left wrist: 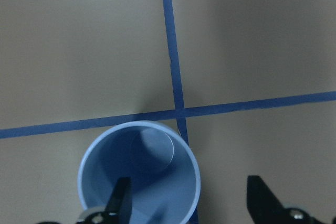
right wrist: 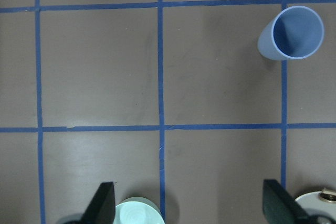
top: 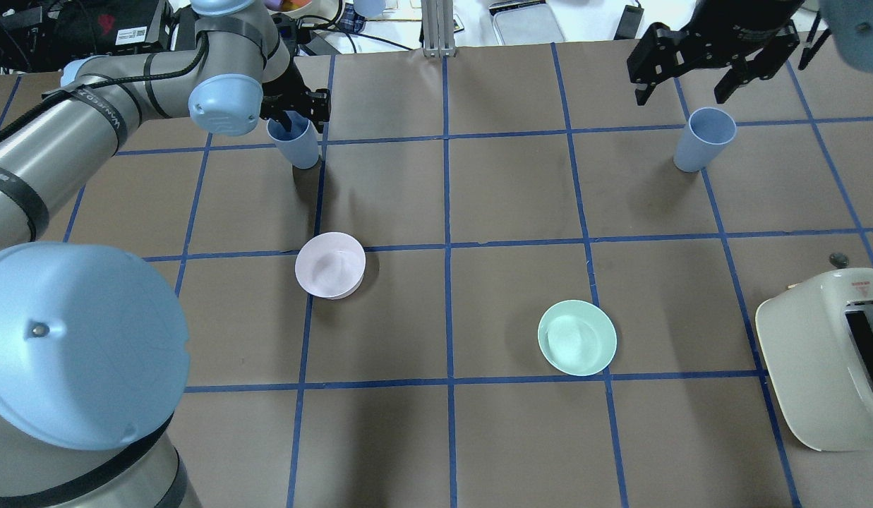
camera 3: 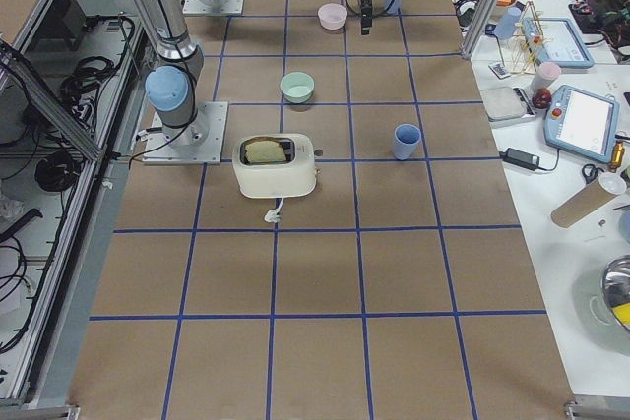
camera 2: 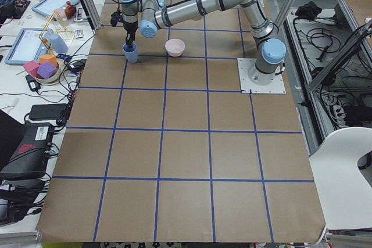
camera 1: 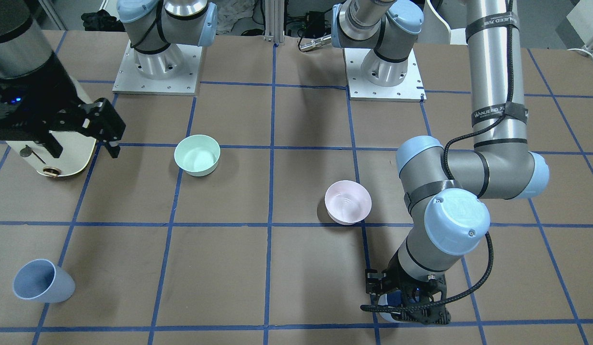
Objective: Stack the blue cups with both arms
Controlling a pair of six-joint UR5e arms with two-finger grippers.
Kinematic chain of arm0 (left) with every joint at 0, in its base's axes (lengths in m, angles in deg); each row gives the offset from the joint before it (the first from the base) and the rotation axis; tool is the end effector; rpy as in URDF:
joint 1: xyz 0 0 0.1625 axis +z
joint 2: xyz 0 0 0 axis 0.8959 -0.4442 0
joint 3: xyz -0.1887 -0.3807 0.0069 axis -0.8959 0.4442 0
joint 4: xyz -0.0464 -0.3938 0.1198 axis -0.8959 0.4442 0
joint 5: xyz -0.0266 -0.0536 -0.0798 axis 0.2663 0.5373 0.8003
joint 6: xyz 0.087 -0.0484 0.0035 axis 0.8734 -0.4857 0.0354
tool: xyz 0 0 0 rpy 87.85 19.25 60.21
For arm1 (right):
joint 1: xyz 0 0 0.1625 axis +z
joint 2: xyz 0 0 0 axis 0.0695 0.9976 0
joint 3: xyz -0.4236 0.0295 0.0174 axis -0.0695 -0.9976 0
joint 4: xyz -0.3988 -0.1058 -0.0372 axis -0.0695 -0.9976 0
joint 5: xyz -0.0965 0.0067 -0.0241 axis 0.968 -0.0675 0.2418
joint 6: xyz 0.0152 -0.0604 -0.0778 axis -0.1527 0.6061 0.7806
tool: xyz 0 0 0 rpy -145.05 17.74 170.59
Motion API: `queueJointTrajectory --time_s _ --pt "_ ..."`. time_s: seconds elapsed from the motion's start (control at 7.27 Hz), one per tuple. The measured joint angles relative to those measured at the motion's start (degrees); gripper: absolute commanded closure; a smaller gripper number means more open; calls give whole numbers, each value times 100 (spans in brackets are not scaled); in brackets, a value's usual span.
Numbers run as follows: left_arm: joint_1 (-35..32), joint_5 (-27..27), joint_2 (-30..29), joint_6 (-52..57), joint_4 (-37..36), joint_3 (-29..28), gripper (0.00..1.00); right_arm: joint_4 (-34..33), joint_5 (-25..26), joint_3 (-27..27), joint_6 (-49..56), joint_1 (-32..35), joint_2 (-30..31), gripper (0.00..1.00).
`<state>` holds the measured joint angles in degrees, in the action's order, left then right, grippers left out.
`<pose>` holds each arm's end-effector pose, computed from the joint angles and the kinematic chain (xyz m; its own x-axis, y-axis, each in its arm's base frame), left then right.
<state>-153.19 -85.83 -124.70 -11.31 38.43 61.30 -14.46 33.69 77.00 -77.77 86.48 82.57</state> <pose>-0.1293 -0.7212 0.2664 -0.9948 0.1017 -0.0030 0.1010 0.9832 -0.1523 0.0664 -0.5529 0.4982 -0.9990 0.0251 -0.0369 0.0290 0.9936 -0.1094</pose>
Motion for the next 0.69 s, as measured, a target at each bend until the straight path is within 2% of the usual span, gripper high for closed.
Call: queueJointTrajectory --time_s 0.28,0.69 --pt "0 -34 -21 22 3 -26 100 -148 82 -285 308 -607 -675 0" --pt "-158 -49 318 -98 152 -37 100 -235 329 -1381 972 -1082 -2143 0"
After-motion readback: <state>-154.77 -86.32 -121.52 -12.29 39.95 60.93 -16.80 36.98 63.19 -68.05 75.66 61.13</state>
